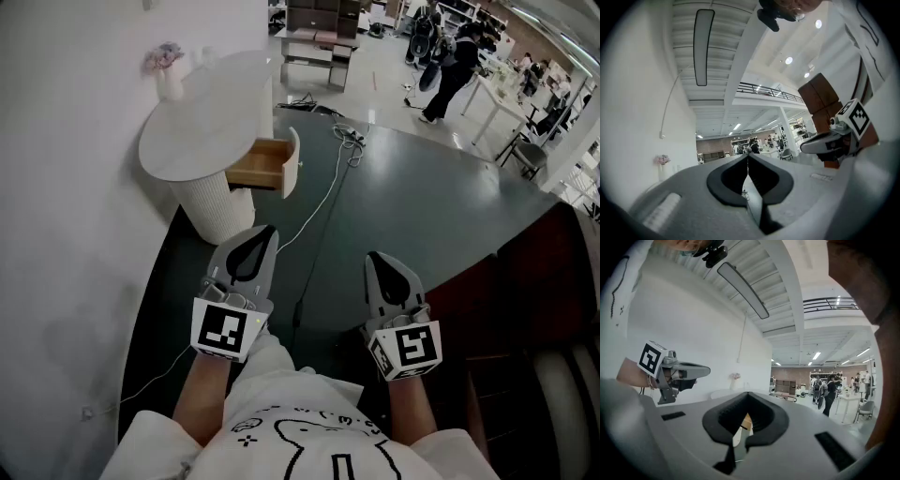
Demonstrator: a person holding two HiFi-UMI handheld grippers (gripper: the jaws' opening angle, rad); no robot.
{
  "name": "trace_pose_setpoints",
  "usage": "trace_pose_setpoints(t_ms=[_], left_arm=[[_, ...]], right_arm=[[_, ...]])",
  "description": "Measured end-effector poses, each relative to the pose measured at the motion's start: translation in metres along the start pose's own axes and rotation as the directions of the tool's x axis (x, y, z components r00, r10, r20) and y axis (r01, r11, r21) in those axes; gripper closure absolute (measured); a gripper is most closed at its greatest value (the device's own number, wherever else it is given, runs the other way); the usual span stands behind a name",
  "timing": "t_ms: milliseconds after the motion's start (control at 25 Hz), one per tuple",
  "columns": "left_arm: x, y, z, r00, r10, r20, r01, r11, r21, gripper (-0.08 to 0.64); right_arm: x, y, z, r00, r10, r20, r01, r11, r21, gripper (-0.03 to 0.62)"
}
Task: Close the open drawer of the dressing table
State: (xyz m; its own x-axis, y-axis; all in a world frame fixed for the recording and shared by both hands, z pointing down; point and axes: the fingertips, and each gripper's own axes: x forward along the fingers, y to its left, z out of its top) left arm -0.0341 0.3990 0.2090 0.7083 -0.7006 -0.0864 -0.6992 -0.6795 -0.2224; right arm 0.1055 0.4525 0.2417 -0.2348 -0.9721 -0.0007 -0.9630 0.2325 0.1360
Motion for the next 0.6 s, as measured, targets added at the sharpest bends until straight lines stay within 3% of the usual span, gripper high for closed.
trace_pose_setpoints(t_ms=[320,600], left_arm=[[0.032,0.028,-0.004,1.000,-0.029,0.010,0.029,1.000,0.002,0.541],[0.086,0.080,-0.028,0.998,-0.062,0.002,0.062,0.998,-0.021,0.541]], right_arm=[[0.039,-0.011,0.001,1.000,-0.016,-0.007,0.016,1.000,0.000,0.597],[0.106,-0.030,-0.006,0.998,-0.055,-0.031,0.056,0.998,0.023,0.597]])
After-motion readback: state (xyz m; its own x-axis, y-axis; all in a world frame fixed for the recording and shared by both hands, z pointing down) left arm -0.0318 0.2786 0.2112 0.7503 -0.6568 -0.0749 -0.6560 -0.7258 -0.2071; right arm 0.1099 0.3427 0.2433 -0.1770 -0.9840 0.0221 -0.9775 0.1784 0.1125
